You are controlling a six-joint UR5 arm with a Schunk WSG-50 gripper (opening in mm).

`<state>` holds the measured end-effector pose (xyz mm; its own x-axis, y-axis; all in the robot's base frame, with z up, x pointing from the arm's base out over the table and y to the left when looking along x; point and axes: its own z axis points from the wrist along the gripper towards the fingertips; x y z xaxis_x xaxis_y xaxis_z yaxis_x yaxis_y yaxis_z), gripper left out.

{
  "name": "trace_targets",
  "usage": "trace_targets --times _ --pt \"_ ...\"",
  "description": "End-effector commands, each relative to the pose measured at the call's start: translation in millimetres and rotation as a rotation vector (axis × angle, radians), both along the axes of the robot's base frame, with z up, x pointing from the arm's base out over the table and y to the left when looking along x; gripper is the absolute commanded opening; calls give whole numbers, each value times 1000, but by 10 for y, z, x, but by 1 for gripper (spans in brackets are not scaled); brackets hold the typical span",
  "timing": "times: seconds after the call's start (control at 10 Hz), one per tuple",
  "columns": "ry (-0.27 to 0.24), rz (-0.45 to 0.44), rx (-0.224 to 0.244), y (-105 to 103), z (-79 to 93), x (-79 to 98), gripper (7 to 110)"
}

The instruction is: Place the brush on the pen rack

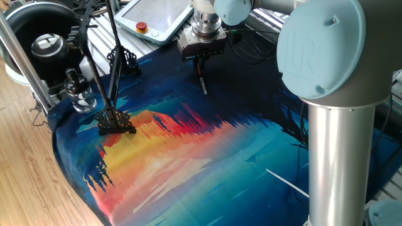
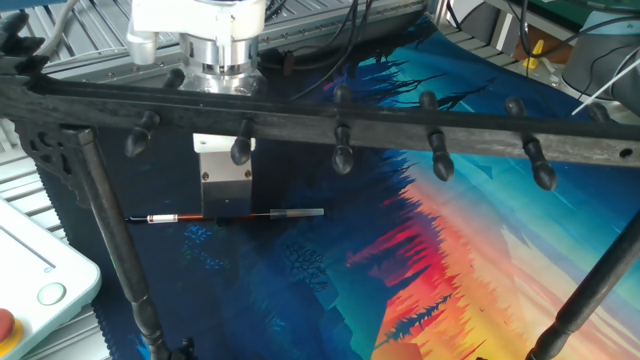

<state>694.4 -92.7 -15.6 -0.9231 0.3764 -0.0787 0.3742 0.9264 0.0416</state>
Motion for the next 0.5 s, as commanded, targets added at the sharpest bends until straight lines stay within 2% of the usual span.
trace_targets --times 0.0,0.4 --pt "6 -17 7 9 21 -1 7" --pt "6 -14 8 19 29 -1 7"
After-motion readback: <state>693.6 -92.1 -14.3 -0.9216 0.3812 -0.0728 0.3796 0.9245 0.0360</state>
